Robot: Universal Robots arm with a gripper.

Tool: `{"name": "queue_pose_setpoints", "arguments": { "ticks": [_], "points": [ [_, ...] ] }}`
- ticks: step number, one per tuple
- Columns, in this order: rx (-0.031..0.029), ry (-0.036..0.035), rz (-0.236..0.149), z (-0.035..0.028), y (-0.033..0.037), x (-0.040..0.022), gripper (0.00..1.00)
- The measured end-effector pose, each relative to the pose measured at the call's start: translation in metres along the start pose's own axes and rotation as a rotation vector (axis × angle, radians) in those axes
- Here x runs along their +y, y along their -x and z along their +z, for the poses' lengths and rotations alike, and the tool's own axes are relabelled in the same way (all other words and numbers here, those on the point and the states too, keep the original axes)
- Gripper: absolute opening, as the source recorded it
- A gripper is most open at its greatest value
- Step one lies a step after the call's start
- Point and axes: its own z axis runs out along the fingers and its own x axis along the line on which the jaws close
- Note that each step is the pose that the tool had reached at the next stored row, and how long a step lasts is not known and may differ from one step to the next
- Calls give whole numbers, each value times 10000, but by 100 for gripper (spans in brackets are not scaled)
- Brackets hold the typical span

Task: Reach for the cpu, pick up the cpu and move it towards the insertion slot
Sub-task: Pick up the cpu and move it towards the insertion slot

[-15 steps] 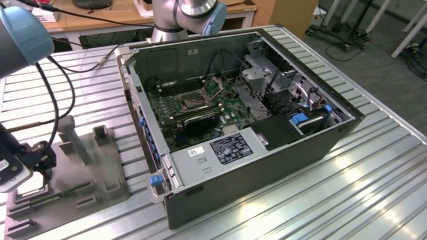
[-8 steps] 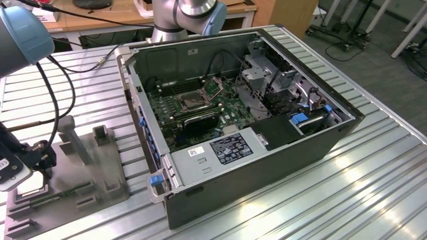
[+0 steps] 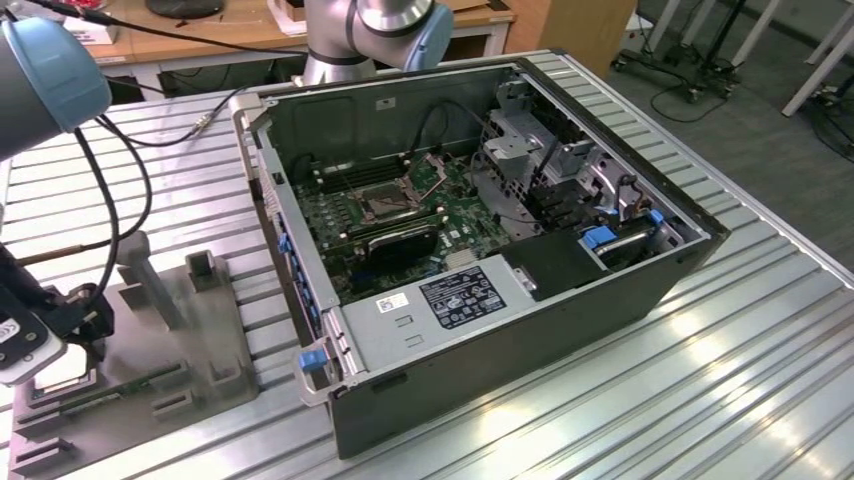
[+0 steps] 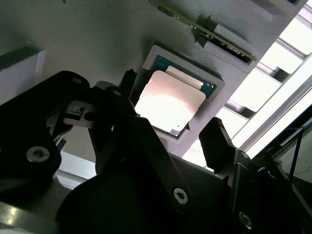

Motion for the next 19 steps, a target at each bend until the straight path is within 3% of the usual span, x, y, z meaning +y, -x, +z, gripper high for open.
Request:
{"name": "queue_pose_setpoints", "arguments": {
  "ticks": [8, 10, 11, 19],
  "points": [
    [-2, -1, -45, 34, 2, -1, 80],
    [2, 0, -144, 36, 2, -1, 78],
    [7, 1, -254, 37, 2, -2, 71],
    [12, 4, -431, 39, 4, -2, 71]
  ]
}}
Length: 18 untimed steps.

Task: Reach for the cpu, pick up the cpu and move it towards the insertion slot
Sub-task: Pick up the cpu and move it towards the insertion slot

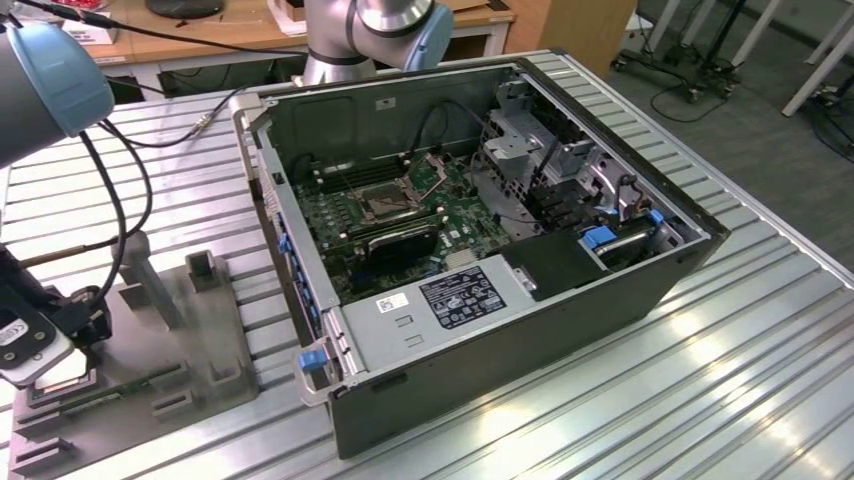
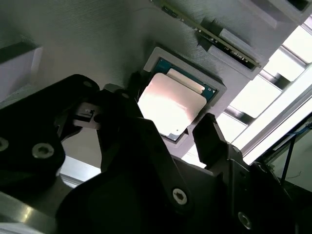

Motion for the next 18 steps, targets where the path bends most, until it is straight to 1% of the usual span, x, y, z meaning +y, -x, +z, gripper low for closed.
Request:
{"name": "queue_pose_setpoints", "arguments": {
  "ticks": [1, 2, 7, 9, 10, 18],
  "points": [
    [0, 0, 1, 0, 0, 0, 70],
    [0, 0, 1, 0, 0, 0, 63],
    [1, 0, 0, -1, 7, 0, 63],
    [2, -1, 1, -1, 9, 0, 61],
    [2, -1, 1, -1, 10, 0, 55],
    [1, -1, 0, 0, 19, 0, 55]
  ]
}}
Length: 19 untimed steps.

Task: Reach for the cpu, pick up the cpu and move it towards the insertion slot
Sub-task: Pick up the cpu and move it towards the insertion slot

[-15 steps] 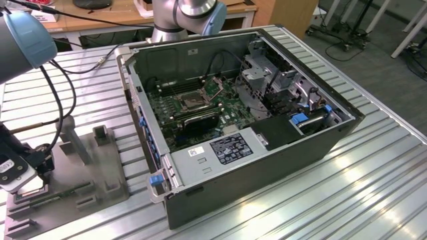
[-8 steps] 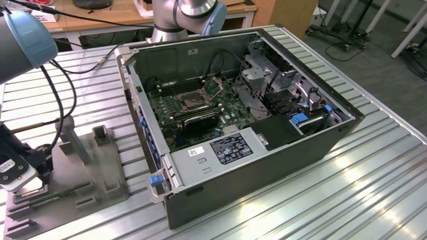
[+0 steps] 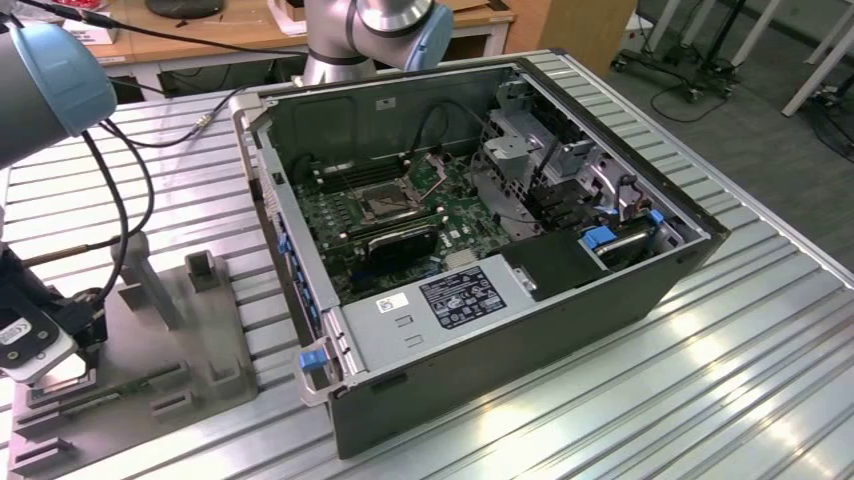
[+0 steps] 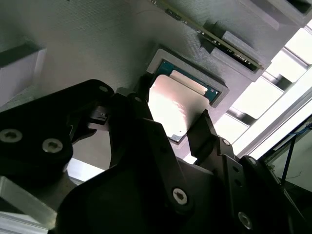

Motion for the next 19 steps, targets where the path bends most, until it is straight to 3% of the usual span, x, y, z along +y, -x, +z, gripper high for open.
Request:
{"name": "queue_pose_setpoints", "arguments": {
  "ticks": [6, 19],
  "points": [
    [0, -5, 0, 0, 1, 0, 55],
    [-25, -29, -1, -88, 2, 4, 55]
  ]
}}
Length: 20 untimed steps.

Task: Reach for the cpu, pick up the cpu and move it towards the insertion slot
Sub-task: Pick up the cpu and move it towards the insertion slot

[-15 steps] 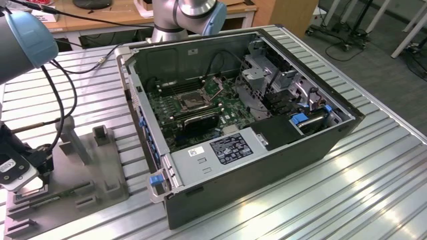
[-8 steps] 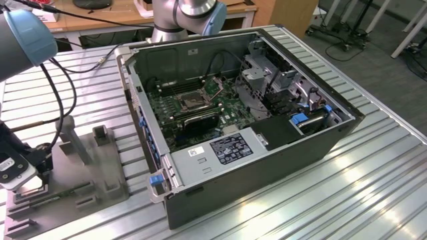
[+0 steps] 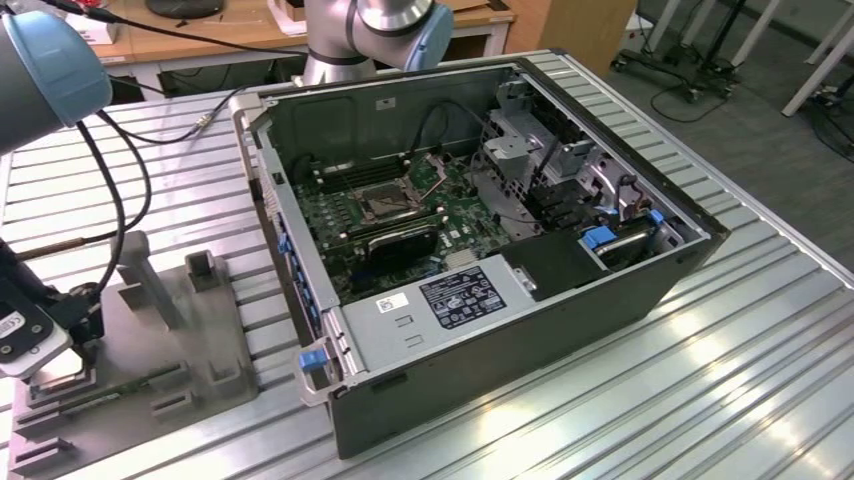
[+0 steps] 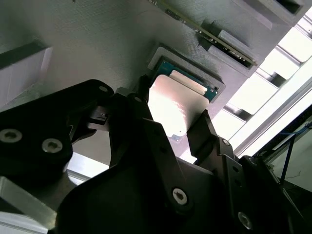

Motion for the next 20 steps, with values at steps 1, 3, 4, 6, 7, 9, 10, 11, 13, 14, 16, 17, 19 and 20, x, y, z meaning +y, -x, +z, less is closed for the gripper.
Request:
{"name": "queue_pose_setpoints", "arguments": {
  "ticks": [1, 3, 4, 6, 7, 9, 10, 11, 13, 14, 16, 17, 19, 20],
  "points": [
    [2, -3, 0, -2, 0, 0, 55],
    [2, -4, 0, -1, 0, 0, 55],
    [2, -3, 0, -1, 0, 0, 55],
    [1, -2, 0, -2, 0, 0, 55],
    [3, -3, 1, -6, 0, 1, 55],
    [3, -4, 1, -12, 0, 1, 55],
    [4, -4, 1, -17, 0, 1, 55],
    [1, -3, 1, -19, 0, 1, 55],
    [3, -3, 1, -30, 0, 1, 55],
    [6, -5, 0, -41, 0, 1, 55],
    [0, -1, 0, -44, 1, 2, 55],
    [0, -1, 0, -47, 1, 2, 55],
    [2, -3, 1, -54, 1, 2, 55],
    [1, -7, 0, -55, 2, 3, 55]
  ]
}}
